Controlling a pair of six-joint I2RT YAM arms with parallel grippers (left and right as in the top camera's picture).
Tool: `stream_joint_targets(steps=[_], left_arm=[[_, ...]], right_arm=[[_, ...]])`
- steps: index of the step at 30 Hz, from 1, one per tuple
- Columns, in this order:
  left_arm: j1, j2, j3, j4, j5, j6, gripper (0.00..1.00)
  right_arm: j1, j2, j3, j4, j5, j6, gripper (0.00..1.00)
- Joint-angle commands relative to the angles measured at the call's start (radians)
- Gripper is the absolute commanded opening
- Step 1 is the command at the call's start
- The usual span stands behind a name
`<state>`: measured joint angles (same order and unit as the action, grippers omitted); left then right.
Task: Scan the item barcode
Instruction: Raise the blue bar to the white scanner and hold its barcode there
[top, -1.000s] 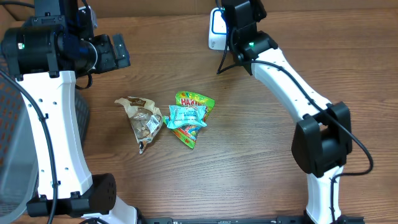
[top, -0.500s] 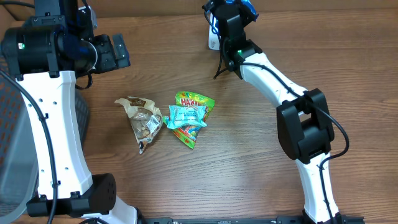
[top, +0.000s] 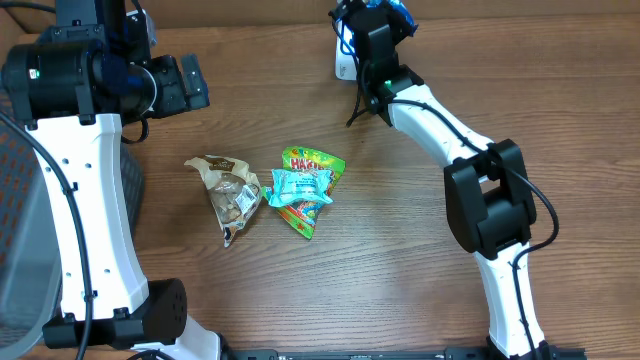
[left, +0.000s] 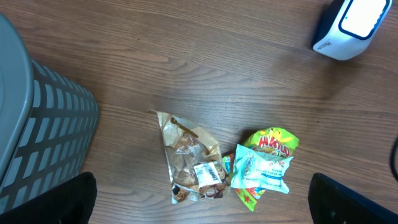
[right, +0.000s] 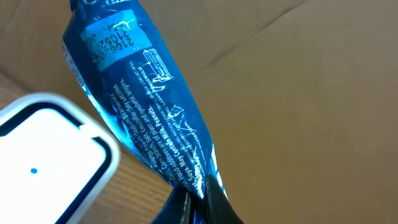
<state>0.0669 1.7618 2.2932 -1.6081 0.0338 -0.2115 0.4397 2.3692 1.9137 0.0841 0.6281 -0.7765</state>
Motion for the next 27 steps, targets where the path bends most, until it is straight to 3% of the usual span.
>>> stream_joint_targets(steps=[1, 19, 27], left_arm=[[-0.004, -0.016, 0.000, 0.001, 0.011, -0.017, 1.00], [-0.004, -0.016, 0.000, 0.000, 0.011, -0.017, 1.00], [-0.004, -0.016, 0.000, 0.000, 0.011, -0.017, 1.00]], right_arm=[[-0.004, 0.035, 0.023, 0.013, -0.001, 0.023, 0.04], [-0.034, 0.079, 0.023, 0.087, 0.062, 0.047, 0.04], [-0.016, 0.079, 0.023, 0.087, 0.186, 0.047, 0.04]])
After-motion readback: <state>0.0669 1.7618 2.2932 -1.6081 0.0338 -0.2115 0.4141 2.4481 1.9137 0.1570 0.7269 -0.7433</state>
